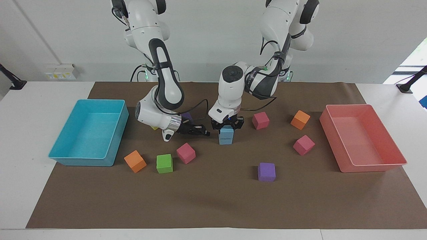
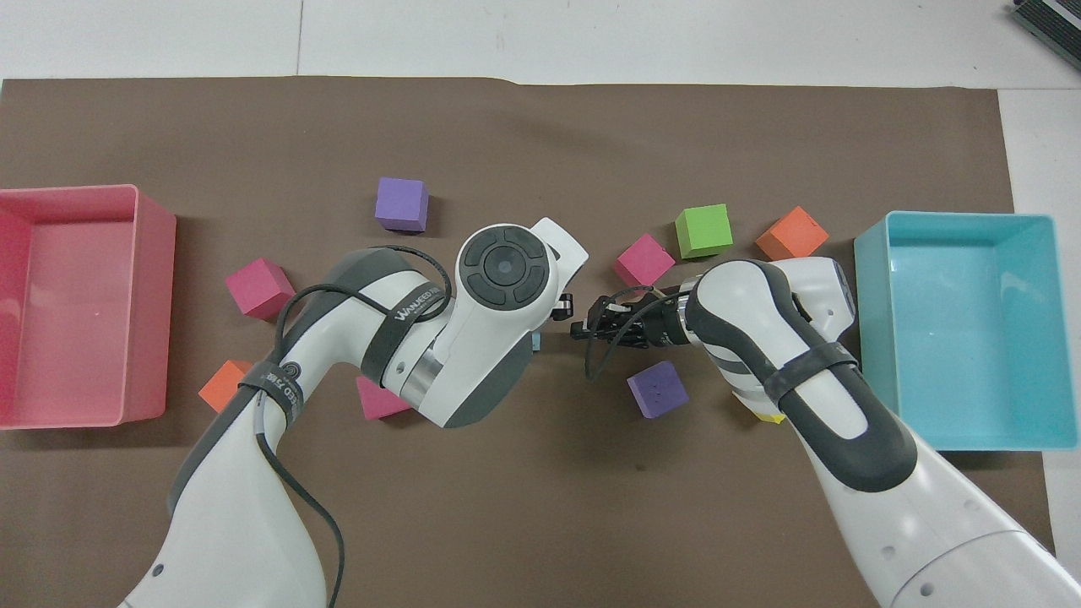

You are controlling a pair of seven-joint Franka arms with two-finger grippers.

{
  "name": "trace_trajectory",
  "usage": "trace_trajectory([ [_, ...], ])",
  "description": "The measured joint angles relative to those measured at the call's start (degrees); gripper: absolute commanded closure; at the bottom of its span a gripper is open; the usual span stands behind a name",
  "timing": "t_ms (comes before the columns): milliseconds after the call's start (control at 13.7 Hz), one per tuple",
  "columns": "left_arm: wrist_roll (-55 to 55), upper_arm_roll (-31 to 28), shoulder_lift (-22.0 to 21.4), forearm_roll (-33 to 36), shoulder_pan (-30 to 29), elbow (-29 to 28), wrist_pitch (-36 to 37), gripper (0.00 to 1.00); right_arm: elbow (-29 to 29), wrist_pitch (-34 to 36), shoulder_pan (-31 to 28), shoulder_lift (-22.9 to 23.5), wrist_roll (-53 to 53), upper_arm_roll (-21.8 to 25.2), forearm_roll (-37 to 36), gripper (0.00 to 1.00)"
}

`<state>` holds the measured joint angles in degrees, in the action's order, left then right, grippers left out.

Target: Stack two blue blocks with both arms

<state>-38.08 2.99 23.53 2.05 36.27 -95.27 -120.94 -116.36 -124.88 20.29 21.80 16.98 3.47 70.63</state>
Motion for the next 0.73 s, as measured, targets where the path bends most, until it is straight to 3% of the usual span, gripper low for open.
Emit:
trace_trajectory([
  [729,-1.0,0.0,0.0,0.0,0.0,-0.5,0.0,1.00,0.0,0.0,0.0,0.0,0.0,0.0,0.0,1.00],
])
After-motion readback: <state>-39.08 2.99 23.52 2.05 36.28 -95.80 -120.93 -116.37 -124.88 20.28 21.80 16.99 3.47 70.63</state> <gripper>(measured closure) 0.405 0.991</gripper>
